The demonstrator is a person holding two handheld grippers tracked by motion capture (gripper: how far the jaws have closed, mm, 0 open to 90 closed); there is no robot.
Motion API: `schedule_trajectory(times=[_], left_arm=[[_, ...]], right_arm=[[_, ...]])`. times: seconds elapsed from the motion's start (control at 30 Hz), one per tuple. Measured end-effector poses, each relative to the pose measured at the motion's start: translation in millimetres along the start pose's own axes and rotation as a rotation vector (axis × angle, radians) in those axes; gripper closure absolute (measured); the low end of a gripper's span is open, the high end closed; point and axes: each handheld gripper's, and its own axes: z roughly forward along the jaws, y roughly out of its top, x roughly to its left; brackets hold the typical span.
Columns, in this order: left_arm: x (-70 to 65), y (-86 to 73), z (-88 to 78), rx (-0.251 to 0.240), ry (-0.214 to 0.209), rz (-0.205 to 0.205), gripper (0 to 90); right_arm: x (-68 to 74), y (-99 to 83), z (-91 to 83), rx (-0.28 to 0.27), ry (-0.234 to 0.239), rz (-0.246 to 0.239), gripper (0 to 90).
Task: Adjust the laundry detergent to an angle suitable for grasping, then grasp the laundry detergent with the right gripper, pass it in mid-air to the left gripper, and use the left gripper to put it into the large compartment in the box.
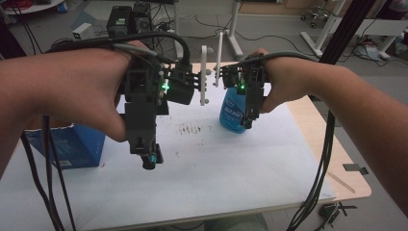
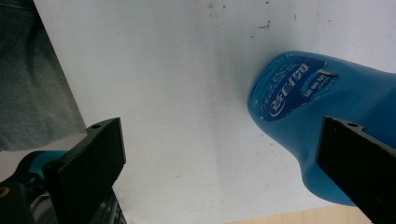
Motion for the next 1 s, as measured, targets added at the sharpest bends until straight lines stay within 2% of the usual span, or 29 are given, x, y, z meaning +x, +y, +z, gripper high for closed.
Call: schedule_trajectory(times=[0.37,0.7,1.0], left_arm=[[1.1,0.9,0.7,0.007,0.000,-0.008,1.7],[-1.9,5.1,-2.2,0.015,0.008,0.007,1.7],[-6.7,0.3,0.7,0.011,0.012,-0.011,1.7]], right_arm=[[3.0,0.1,-1.8,-0.004,-0.004,-0.003,0.7],[7.2,-3.1,-5.6,-0.008,-0.017,0.011,0.7],[10.2,0.5,-7.7,-0.009,-0.021,-0.015,0.7]])
